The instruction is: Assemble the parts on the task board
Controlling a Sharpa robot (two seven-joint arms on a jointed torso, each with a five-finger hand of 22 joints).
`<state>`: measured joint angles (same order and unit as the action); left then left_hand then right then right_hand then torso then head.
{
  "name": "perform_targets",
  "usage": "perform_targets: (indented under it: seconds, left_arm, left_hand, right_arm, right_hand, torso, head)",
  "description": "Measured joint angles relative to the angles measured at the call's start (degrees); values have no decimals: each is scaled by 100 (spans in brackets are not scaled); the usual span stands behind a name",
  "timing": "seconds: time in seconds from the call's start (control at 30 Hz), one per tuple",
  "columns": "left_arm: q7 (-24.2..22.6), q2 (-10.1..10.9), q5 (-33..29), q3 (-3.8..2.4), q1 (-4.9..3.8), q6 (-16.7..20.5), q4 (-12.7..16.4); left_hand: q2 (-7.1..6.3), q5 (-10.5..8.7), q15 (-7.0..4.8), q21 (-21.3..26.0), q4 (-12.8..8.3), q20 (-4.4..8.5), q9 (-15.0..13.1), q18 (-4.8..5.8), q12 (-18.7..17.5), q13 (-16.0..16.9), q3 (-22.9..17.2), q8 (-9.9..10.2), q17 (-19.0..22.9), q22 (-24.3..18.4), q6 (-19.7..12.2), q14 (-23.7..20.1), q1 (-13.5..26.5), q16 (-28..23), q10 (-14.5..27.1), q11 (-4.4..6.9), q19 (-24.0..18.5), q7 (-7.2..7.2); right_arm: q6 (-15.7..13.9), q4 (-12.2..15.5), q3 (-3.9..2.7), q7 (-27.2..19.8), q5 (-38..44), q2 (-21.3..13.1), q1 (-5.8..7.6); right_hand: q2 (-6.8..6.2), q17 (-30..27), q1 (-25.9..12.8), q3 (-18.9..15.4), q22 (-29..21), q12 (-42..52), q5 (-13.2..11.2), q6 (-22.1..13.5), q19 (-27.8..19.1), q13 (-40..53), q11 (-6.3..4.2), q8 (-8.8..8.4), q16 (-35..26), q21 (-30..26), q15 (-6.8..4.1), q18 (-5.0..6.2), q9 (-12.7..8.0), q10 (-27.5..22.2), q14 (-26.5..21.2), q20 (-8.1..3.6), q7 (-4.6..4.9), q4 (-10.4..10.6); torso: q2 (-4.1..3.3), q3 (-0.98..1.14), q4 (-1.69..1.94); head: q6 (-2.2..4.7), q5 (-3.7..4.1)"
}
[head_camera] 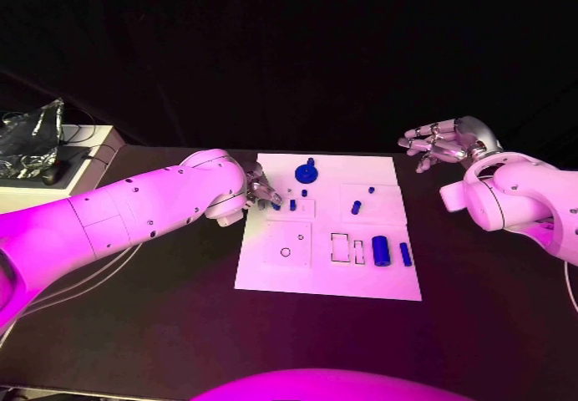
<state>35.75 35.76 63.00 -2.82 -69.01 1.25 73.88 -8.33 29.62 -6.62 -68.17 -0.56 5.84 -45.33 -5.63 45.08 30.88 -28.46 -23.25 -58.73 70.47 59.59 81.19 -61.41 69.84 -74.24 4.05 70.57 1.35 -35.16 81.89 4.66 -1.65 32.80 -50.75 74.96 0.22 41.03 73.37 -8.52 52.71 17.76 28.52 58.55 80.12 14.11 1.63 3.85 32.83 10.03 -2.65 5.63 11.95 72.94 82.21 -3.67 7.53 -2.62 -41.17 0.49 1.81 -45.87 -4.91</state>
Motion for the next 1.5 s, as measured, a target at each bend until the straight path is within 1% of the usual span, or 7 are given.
perform_targets:
  seconds: [0.07, 0.13, 0.27, 0.7, 0.9, 1.23, 1.5]
  left_arm:
    - [1, -14, 6, 4, -2, -2, -17]
    - [2, -29, 10, 8, -3, -3, -38]
    - [5, -51, 18, 13, -3, -3, -64]
    - [9, -73, 38, 22, -3, -3, -85]
    - [9, -76, 47, 24, -2, -6, -86]
    - [8, -82, 105, 27, 2, -10, -87]
    - [6, -76, 140, 29, 3, 8, -68]
  left_hand:
    - [0, 0, 0, 0, -25, 10, -114, 0, 0, -14, 25, 18, 0, 9, 0, 0, 0, 0, 0, 0, 9, 0]
    - [0, 5, -1, 0, -71, 10, -195, 85, 0, -33, 71, 18, 0, 13, 4, 1, 0, 0, -19, 18, 10, -4]
    - [0, 5, 0, 0, -97, 10, -307, 86, 0, -59, 97, 18, -8, 35, 33, 1, 0, 6, -22, 17, 10, 6]
    - [35, 4, -13, 0, -283, 83, -282, 86, 35, -215, 285, 55, -76, 125, 85, 32, 26, 61, -86, 34, 83, -3]
    - [38, 4, -13, 0, -183, 71, -287, 87, 58, -299, 181, 63, -93, 160, 87, 32, 23, 89, -94, 26, 111, -5]
    - [7, 189, -7, 0, -126, 72, -349, 87, 62, -461, 125, -6, -157, 220, 113, 38, -8, 138, -136, -14, 152, 11]
    - [7, 193, -44, 0, -293, 72, -258, 88, 62, -560, 292, 35, -161, 233, 173, 41, -8, 138, -178, -17, 153, 31]
  right_arm:
    - [1, 1, 0, 0, 0, 0, 0]
    - [2, 2, 0, -1, -1, 0, 0]
    - [3, 5, 0, -2, -2, 0, 0]
    - [7, 8, 0, -5, -4, -10, -1]
    - [8, 8, 0, -6, -5, -15, -1]
    - [8, 8, 0, -10, -5, -21, -1]
    - [8, 6, 0, -12, -6, -28, -1]
  right_hand:
    - [0, 0, 0, 0, 0, 0, 0, 0, 0, 0, 0, 0, 0, 0, 0, 0, 0, 0, 0, 0, 0, 0]
    - [0, 0, 0, 0, 0, 0, 0, 0, 0, 0, 0, 0, 0, 0, 0, 0, 0, 0, 0, 0, -1, 0]
    - [0, 0, 0, 0, 0, 0, 0, 1, 0, 0, 0, 0, 0, 0, 0, 0, 0, 0, 0, 0, -1, 0]
    - [0, 0, 0, 0, 0, 0, 0, 2, 0, 0, 0, 0, 0, 0, 0, 0, 0, 0, 0, 0, -2, 0]
    - [0, -1, 0, 0, 0, 0, 0, 2, 0, 0, 0, 0, 0, 0, 0, 0, 0, 0, 0, 0, -2, 0]
    - [0, -1, 0, 0, -19, 0, 23, -11, 0, 0, 0, 0, 0, 40, 0, 0, -6, 0, 0, 0, 11, 1]
    - [0, -1, 0, 0, -19, 0, 23, -11, 0, 0, 0, 0, 0, 40, 0, 0, -6, 0, 0, 0, 11, 0]
  torso:
    - [-1, 0, -1]
    - [-1, 0, -2]
    - [-1, -3, -2]
    - [7, -7, 3]
    - [9, -11, 7]
    - [8, -11, 7]
    - [7, -11, 7]
  head:
    - [-4, 4]
    - [-5, 8]
    - [-5, 18]
    - [-24, 38]
    - [-26, 39]
    - [-33, 31]
    - [-51, 31]
